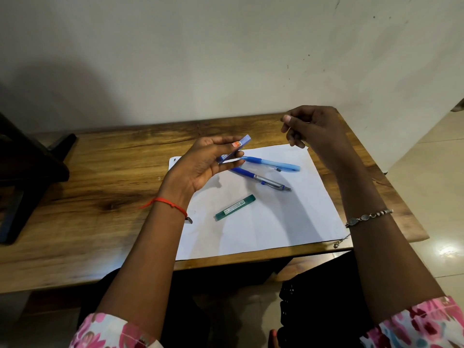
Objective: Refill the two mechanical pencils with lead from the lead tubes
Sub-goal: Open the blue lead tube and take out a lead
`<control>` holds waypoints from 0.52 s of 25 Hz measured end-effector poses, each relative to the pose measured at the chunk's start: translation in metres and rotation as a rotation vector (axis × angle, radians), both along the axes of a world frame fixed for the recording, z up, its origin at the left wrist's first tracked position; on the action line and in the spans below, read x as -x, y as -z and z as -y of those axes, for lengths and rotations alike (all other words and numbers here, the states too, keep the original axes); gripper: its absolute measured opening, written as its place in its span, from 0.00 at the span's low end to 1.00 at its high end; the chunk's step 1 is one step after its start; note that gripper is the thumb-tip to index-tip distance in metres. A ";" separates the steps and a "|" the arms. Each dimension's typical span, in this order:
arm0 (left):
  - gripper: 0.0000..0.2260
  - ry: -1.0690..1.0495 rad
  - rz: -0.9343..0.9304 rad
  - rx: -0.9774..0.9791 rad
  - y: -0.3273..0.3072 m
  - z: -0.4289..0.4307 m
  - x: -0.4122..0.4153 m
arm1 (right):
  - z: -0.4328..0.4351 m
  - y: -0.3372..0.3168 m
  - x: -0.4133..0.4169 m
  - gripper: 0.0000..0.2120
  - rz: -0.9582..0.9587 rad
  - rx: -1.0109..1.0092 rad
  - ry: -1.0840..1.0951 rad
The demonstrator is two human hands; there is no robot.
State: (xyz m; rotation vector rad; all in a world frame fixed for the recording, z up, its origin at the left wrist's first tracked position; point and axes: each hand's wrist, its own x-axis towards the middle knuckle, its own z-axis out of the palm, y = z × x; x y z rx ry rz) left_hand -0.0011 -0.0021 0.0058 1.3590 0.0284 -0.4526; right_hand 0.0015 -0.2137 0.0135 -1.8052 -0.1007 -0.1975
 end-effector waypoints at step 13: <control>0.07 0.061 0.053 -0.021 -0.002 0.004 0.004 | -0.009 -0.001 0.003 0.07 -0.042 0.091 -0.118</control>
